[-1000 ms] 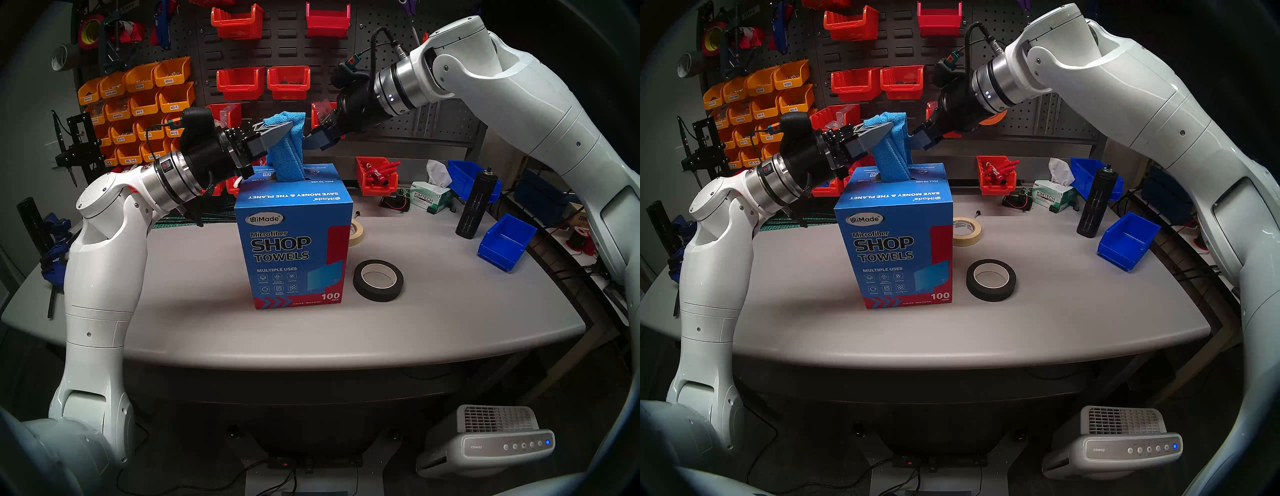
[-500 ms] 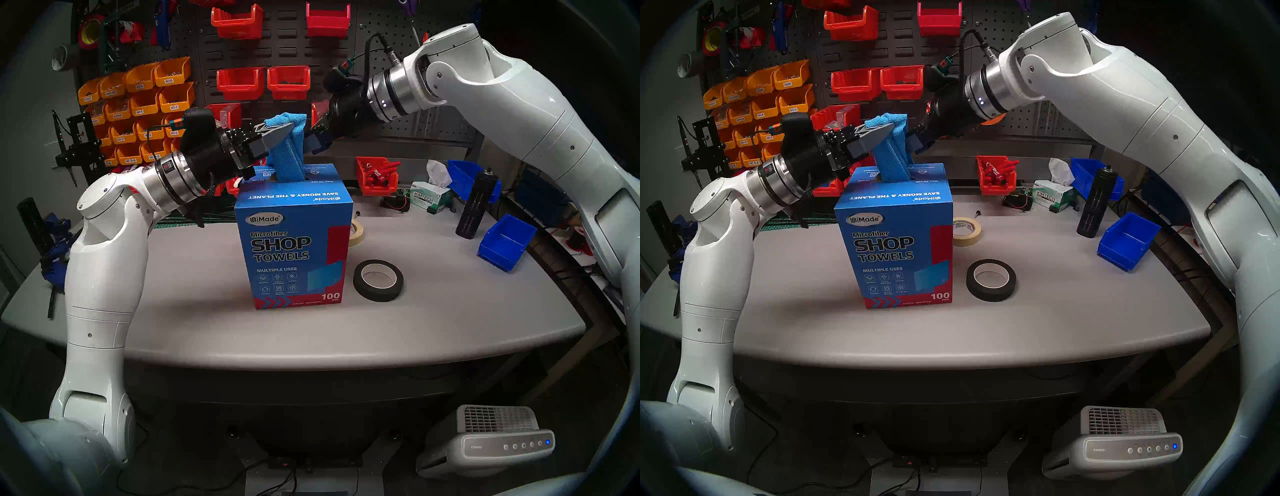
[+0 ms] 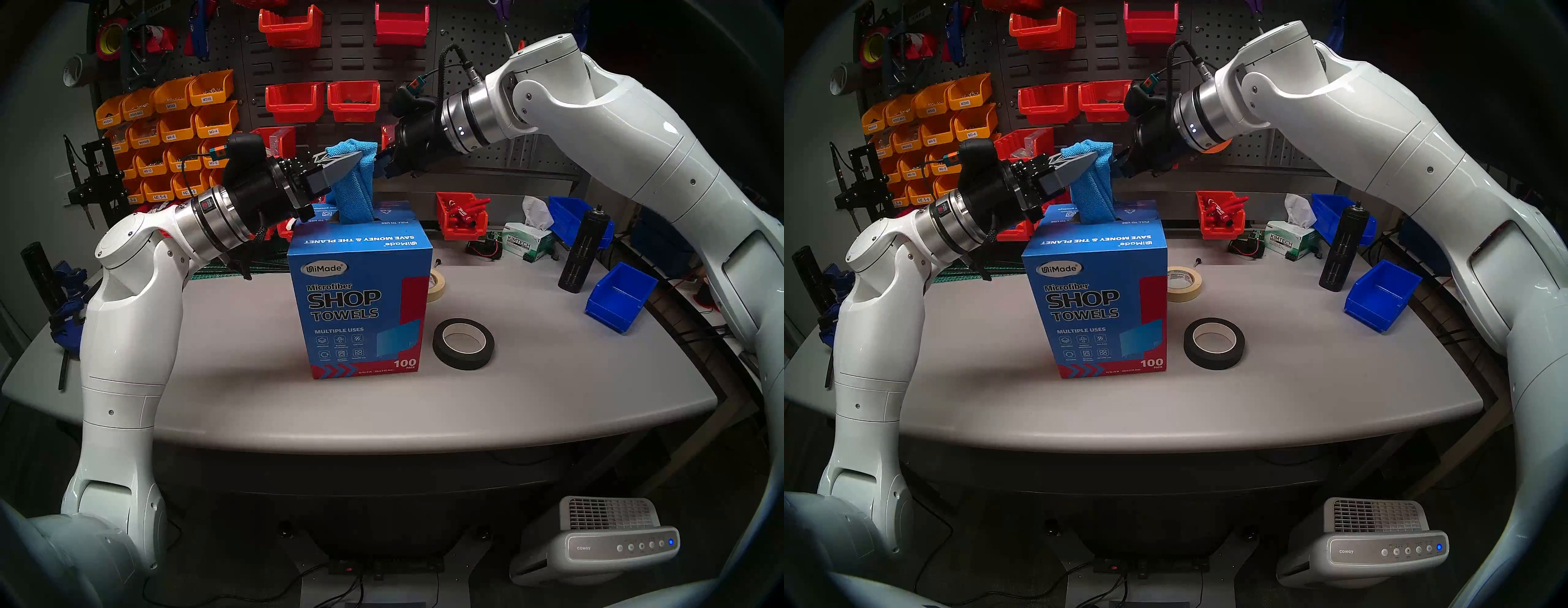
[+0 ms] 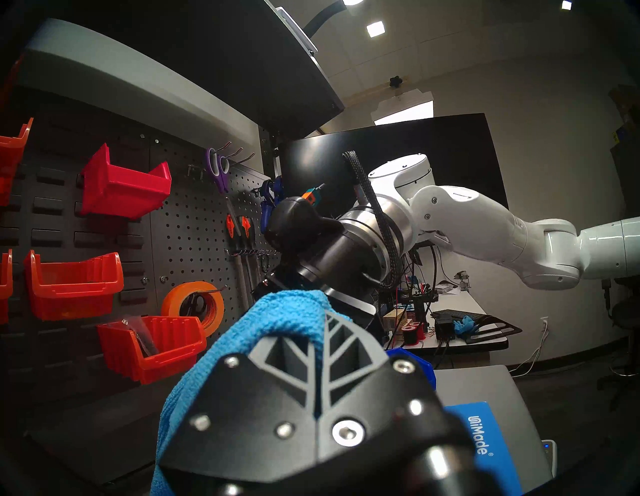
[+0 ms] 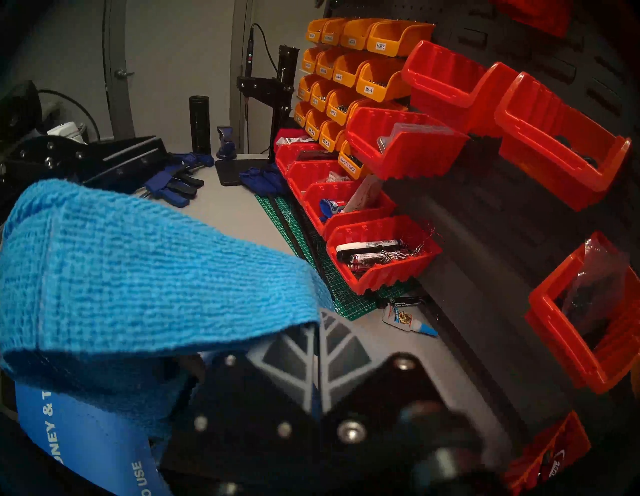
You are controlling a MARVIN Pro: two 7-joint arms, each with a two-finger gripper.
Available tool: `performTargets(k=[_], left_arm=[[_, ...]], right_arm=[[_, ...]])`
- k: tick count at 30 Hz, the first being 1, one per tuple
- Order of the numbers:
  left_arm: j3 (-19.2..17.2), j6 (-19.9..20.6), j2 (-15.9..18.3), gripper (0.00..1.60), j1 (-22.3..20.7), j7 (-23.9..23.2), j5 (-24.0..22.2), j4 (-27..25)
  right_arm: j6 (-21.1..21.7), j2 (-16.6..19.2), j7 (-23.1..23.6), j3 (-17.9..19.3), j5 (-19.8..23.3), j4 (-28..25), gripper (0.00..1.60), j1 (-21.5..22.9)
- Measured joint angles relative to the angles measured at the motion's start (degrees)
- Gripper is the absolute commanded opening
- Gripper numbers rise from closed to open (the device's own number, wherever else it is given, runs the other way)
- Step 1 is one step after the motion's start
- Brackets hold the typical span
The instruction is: Take out a shop towel
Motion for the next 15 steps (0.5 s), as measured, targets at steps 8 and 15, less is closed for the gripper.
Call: performTargets(k=[8, 15], left_arm=[[0.0, 0.1, -0.1, 0.00, 0.1, 0.0, 0.2, -0.3], [0.0, 0.2, -0.1, 0.00, 0.4, 0.1, 0.4, -0.7]], right_arm=[[-0.4, -0.3, -0.6, -0.1, 0.1, 0.4, 0.00, -0.1], [-1.5, -0.8, -2.0, 0.4, -0.5, 1.7, 0.00, 0.2]])
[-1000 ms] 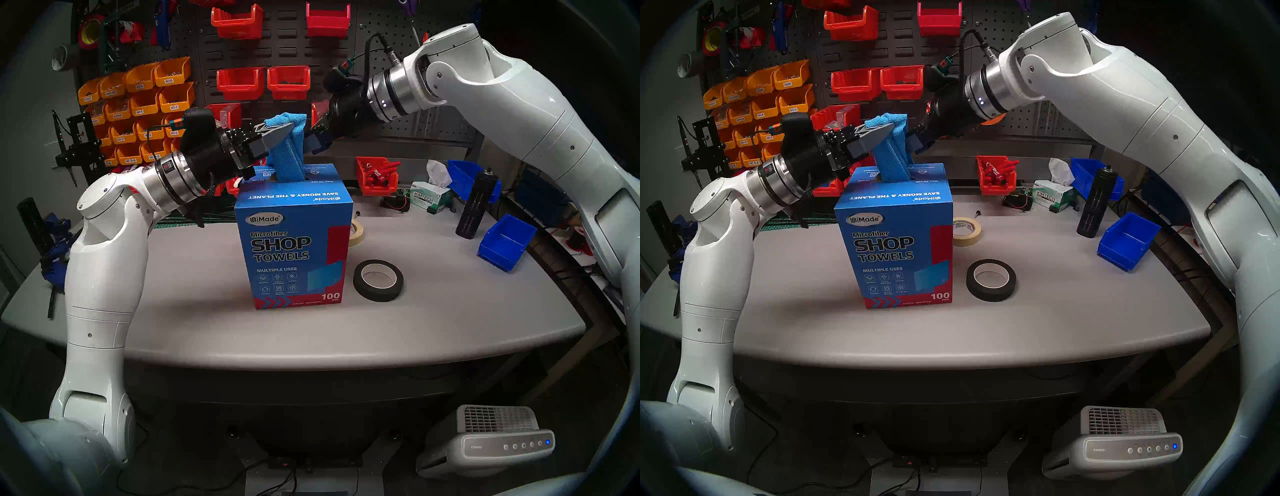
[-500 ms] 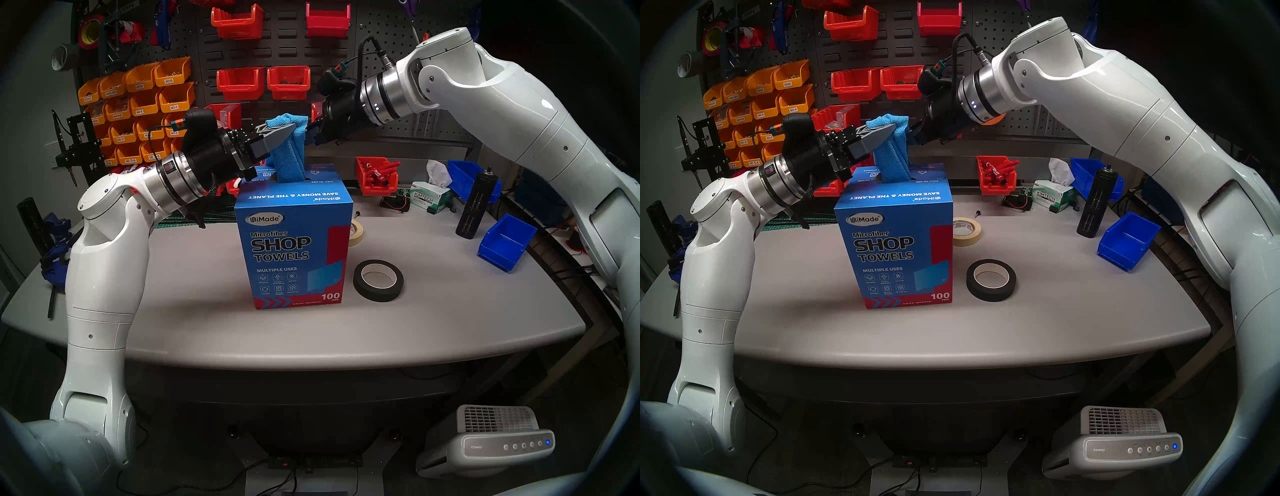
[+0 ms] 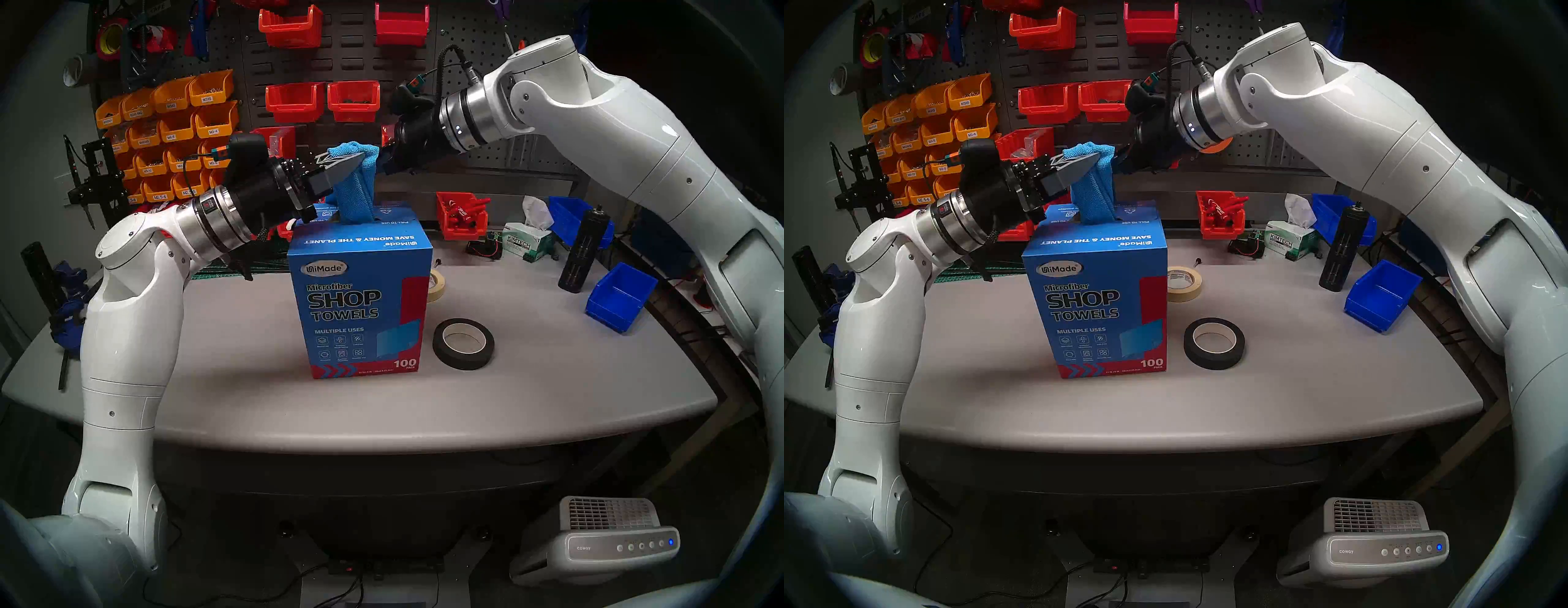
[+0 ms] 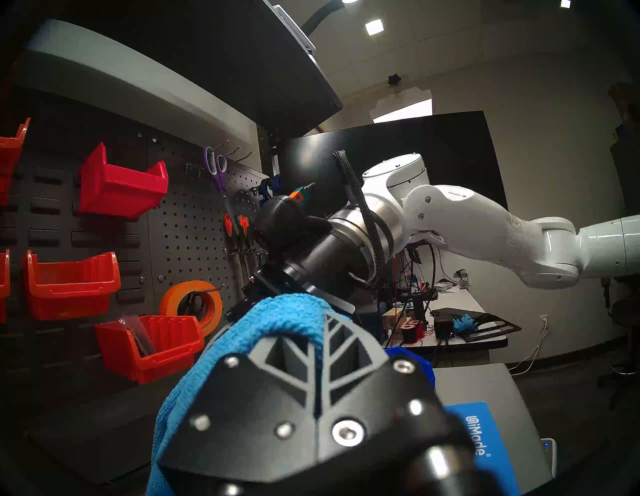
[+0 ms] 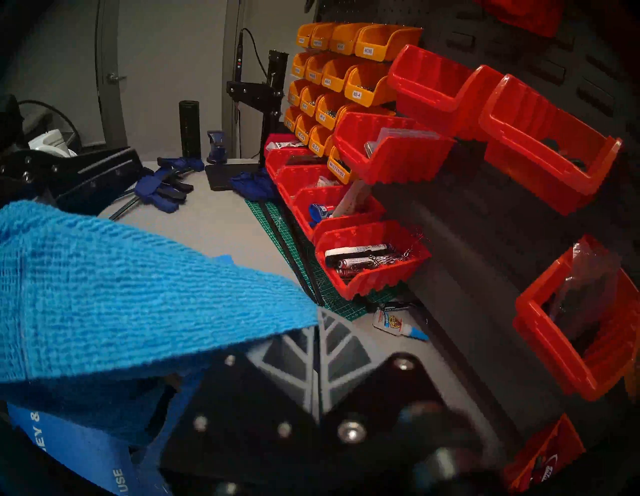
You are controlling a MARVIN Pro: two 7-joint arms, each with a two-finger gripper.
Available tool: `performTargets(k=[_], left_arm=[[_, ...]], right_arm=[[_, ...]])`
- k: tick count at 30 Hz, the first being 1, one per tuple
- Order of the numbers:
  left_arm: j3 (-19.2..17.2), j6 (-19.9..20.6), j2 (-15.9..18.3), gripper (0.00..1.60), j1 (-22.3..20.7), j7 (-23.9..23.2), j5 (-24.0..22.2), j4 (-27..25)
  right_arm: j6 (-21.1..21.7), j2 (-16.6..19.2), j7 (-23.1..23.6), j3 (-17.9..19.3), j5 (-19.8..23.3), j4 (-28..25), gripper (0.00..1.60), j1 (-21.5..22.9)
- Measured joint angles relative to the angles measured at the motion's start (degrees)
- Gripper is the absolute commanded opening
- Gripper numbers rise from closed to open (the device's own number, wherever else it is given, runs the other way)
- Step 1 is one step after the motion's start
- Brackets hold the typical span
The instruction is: Take out a shop towel
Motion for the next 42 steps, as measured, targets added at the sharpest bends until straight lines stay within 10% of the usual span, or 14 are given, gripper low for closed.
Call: performTargets(k=[42], left_arm=[[1.8, 0.3, -0.8, 0.00, 1.6, 0.7, 0.8, -2.8]], right_arm=[[-2.3, 3.2, -4.8, 10.8, -0.1, -3.7, 0.00, 5.6]])
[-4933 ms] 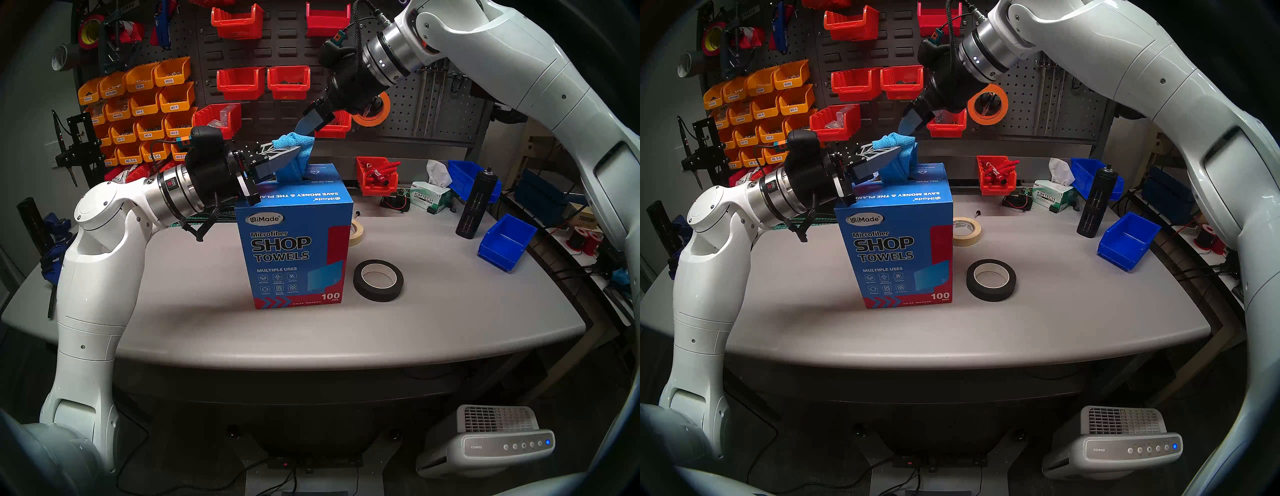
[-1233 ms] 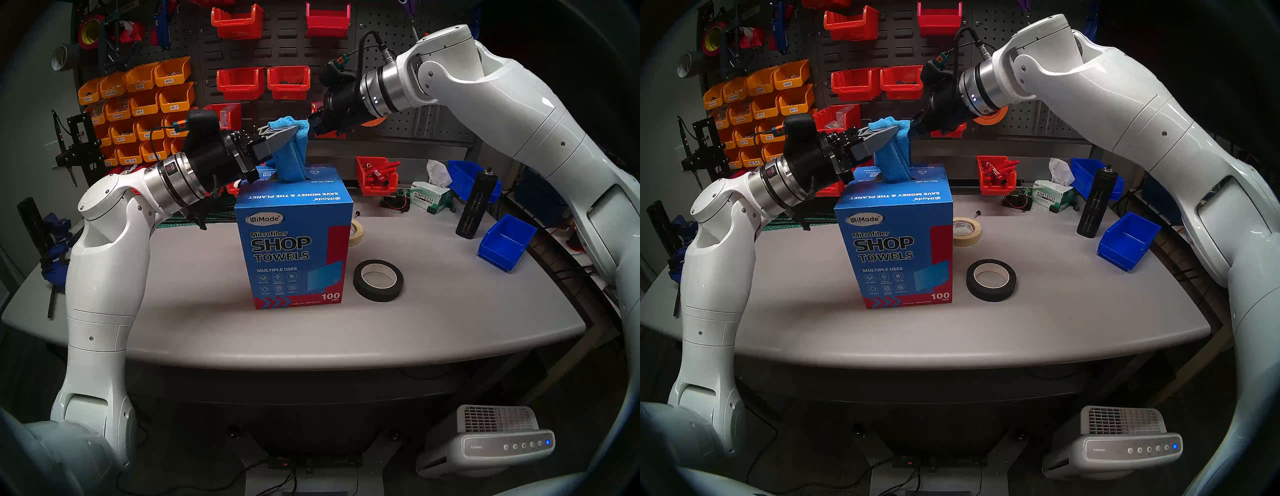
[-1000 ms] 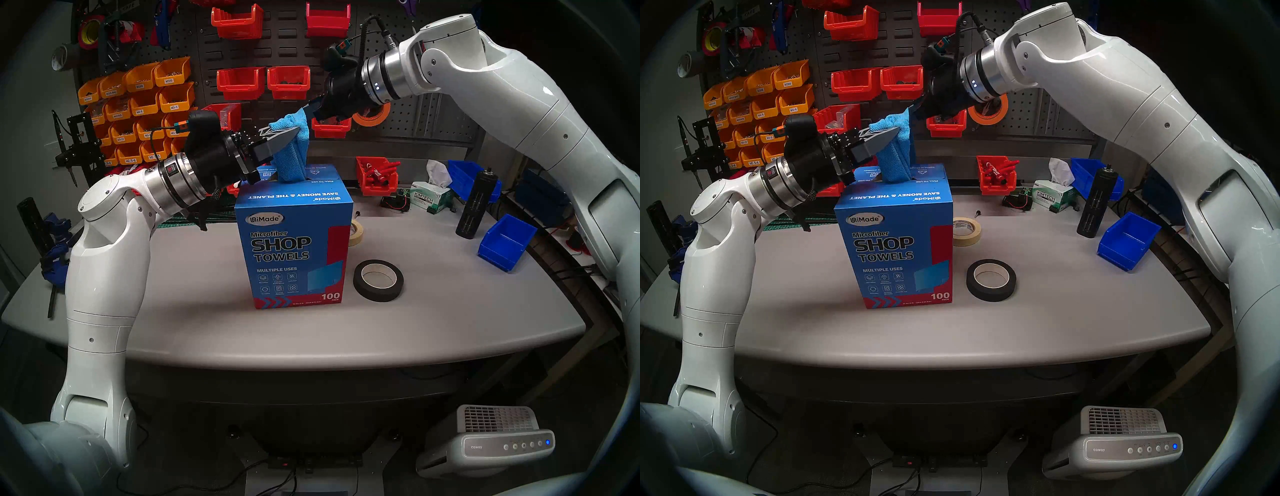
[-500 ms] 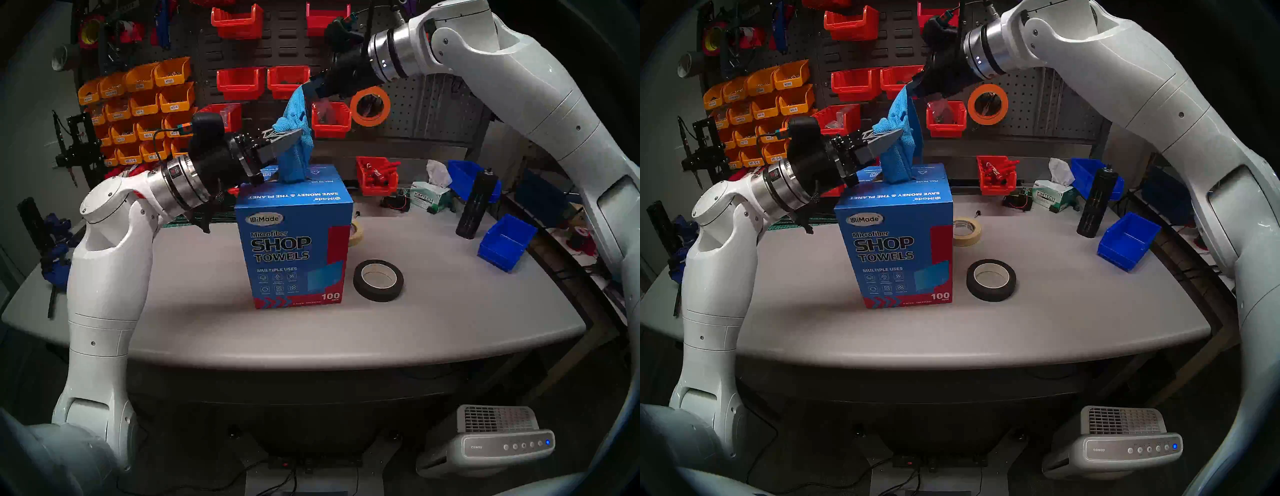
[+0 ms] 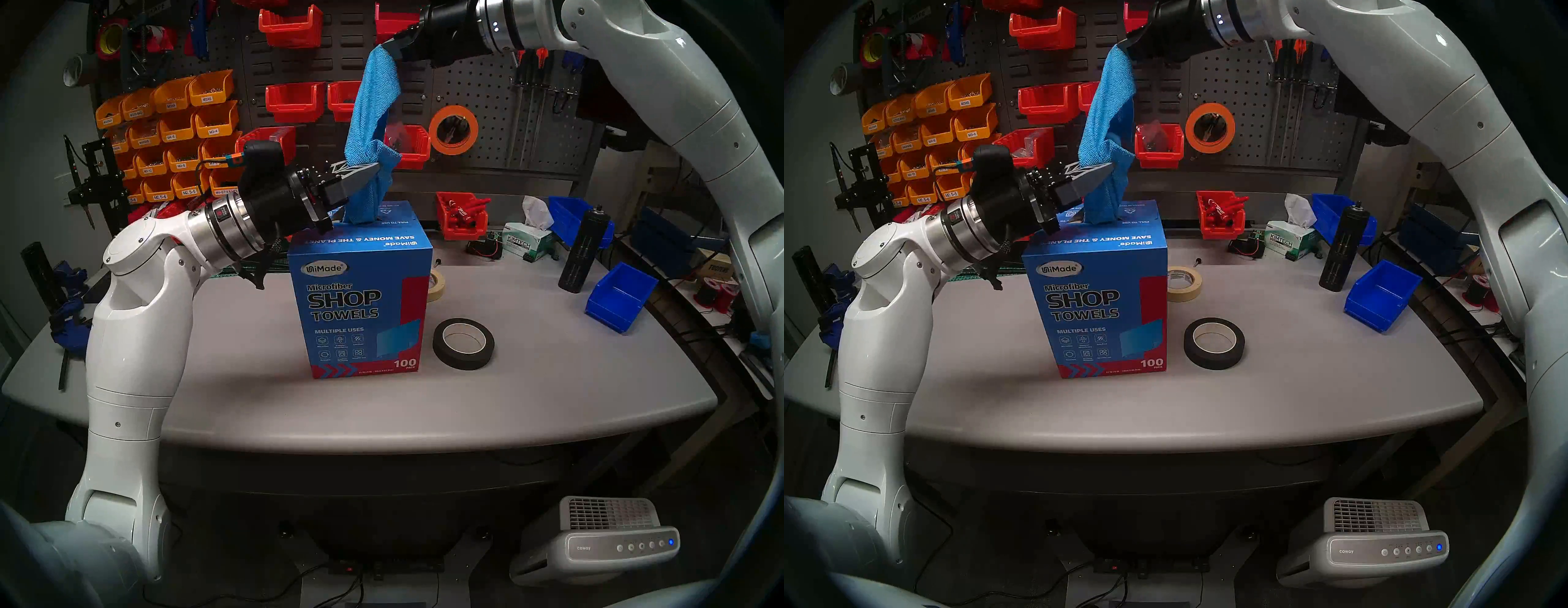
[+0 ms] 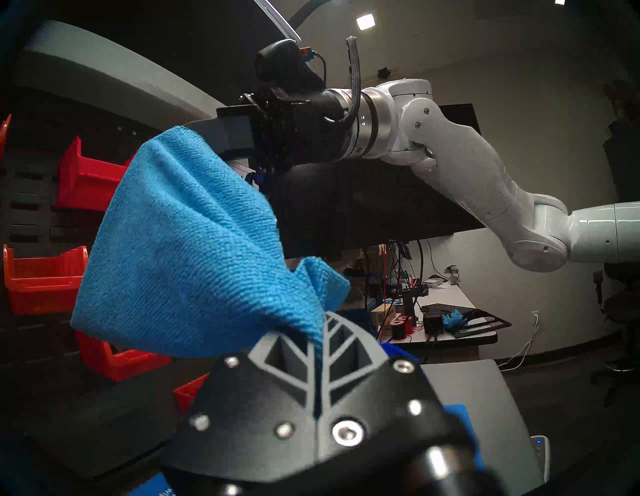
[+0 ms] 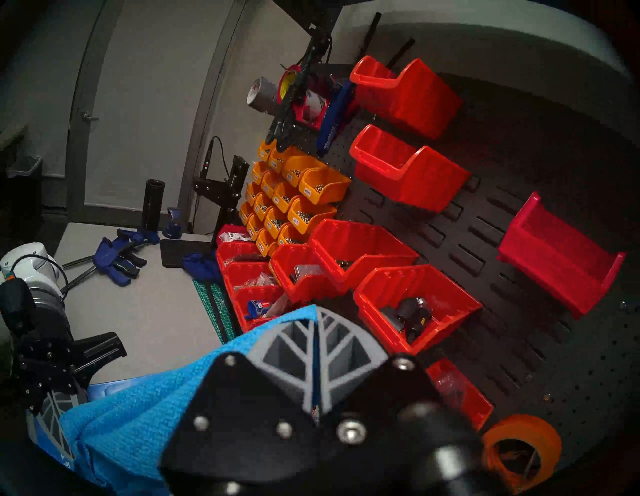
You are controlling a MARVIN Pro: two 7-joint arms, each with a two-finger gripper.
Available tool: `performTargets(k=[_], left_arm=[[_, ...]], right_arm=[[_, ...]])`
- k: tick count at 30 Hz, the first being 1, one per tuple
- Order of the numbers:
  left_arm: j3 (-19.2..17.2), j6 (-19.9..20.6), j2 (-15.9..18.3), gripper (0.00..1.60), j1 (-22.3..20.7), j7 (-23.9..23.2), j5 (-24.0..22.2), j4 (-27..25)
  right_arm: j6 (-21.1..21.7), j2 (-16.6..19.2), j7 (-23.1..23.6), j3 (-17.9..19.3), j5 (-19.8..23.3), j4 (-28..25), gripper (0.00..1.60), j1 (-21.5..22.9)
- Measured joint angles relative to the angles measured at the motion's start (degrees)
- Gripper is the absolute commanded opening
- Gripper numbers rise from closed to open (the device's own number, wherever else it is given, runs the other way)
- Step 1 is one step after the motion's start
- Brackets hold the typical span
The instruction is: Take out a shop towel
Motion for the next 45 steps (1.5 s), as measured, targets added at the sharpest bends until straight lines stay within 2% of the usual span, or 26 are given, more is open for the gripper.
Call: performTargets(k=[6, 24, 25, 26, 27, 28, 29, 45], left_arm=[[0.0, 0.0, -0.1, 0.00, 0.0, 0.1, 0.0, -0.1], [-0.2, 0.1, 0.0, 0.00, -0.6, 1.0, 0.0, 0.0], [-0.2, 0.0, 0.0, 0.15, -0.6, 1.0, 0.0, 0.0], [-0.2, 0.0, 0.0, 0.60, -0.6, 1.1, 0.0, 0.0], [-0.3, 0.0, 0.0, 0.72, -0.7, 1.1, 0.0, 0.0], [-0.3, 0.0, 0.0, 1.43, -0.7, 1.2, 0.0, 0.0], [-0.2, 0.0, 0.0, 1.60, -0.7, 1.2, 0.0, 0.0], [0.4, -0.1, 0.2, 1.60, 0.6, 0.1, 0.4, -0.1]], right_arm=[[-0.1, -0.1, -1.2, 1.0, 0.4, 0.8, 0.00, 0.6], [-0.1, -4.5, -2.4, 1.3, -1.2, 7.0, 0.00, 2.8], [-0.1, -4.7, -2.4, 1.3, -1.3, 7.2, 0.00, 3.0], [-0.1, -4.9, -2.4, 1.3, -1.4, 7.5, 0.00, 3.1], [-0.1, -5.1, -2.3, 1.3, -1.5, 7.8, 0.00, 3.2], [-0.1, -5.3, -2.3, 1.3, -1.6, 8.1, 0.00, 3.4], [-0.1, -5.5, -2.3, 1.3, -1.7, 8.4, 0.00, 3.6], [-0.8, -5.5, -3.3, 2.7, -3.4, 9.6, 0.00, 5.1]])
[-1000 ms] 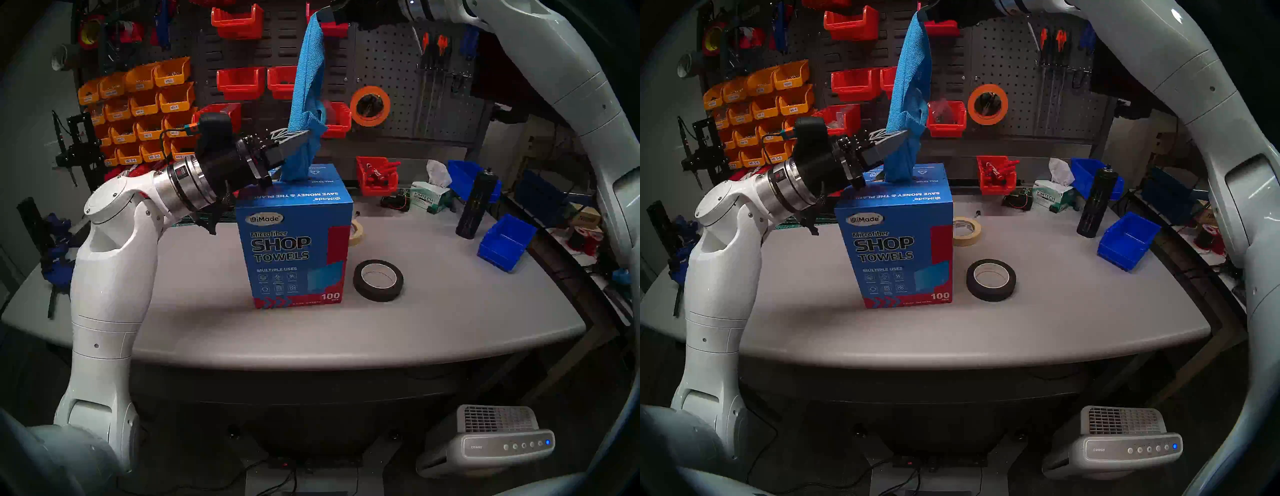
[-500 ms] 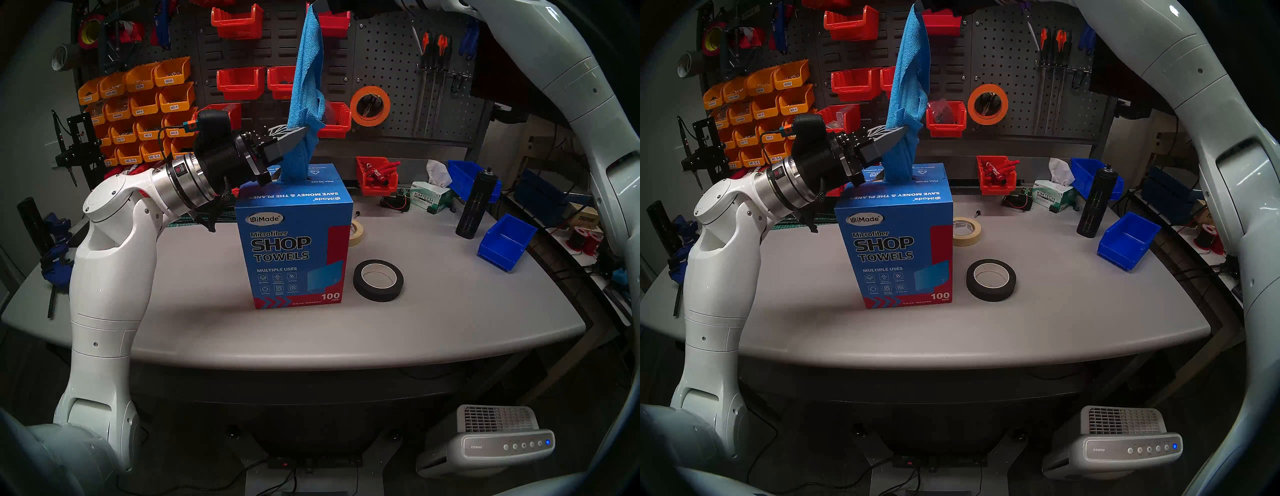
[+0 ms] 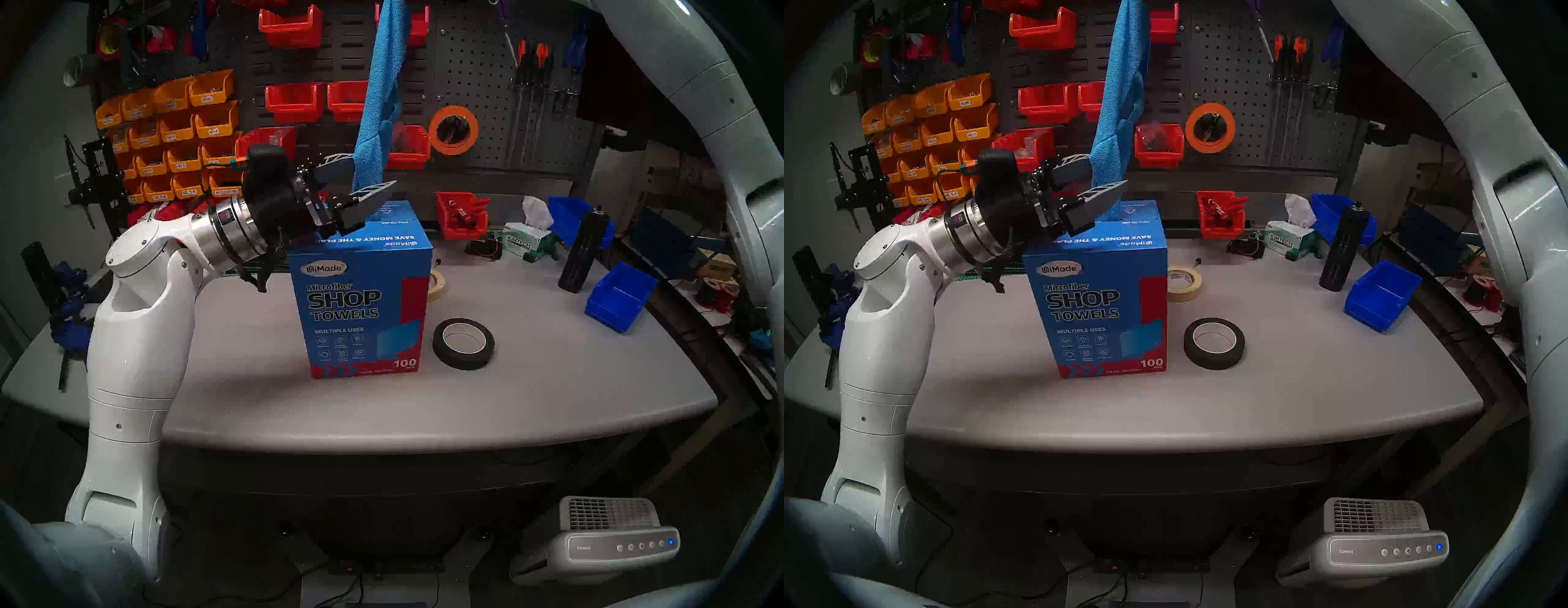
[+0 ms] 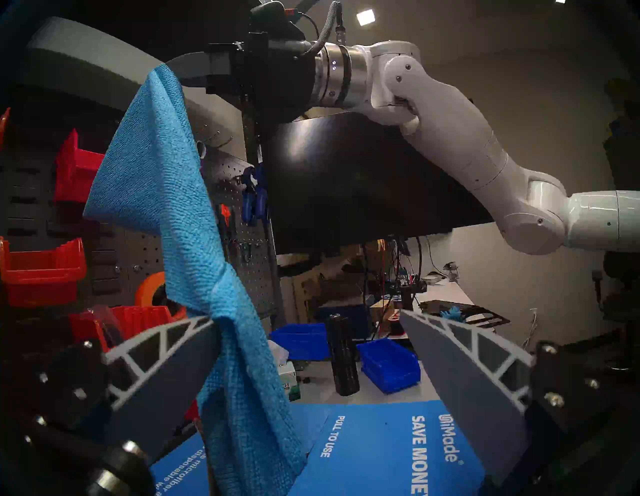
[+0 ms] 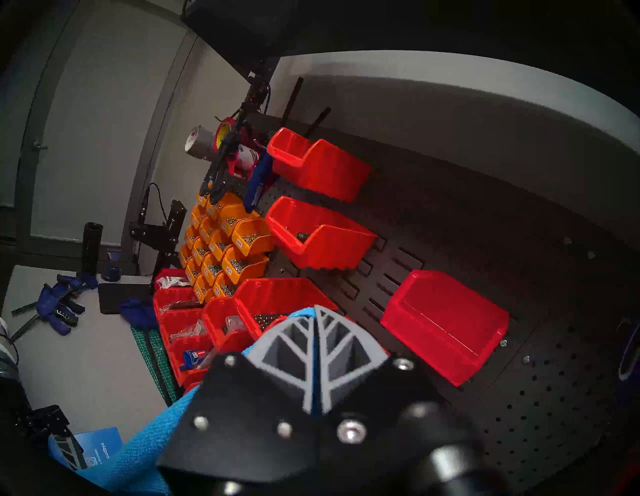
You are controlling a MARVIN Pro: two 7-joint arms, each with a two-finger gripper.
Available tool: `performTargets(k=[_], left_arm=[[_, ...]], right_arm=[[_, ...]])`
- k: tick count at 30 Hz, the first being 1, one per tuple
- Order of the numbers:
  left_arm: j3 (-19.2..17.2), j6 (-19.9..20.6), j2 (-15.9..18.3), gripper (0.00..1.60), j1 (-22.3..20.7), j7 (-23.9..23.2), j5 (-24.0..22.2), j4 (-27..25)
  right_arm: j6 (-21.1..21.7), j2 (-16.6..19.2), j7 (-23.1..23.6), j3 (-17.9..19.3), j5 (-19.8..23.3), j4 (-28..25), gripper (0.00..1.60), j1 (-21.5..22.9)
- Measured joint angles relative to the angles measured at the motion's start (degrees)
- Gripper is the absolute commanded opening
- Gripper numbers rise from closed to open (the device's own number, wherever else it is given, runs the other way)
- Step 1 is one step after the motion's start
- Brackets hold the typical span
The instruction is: Take out a shop towel
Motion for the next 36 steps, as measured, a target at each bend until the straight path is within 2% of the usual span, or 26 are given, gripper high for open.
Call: performTargets(k=[20, 36], left_arm=[[-0.2, -0.1, -1.1, 1.60, 1.0, 2.6, 0.4, -1.1], [-0.9, 9.8, -2.2, 1.60, 0.8, 12.0, 0.9, -2.2]], right_arm=[[0.3, 0.7, 0.3, 0.4, 0.8, -4.2, 0.00, 0.3], [0.6, 1.8, 0.2, 0.4, 2.1, -5.6, 0.00, 0.2]])
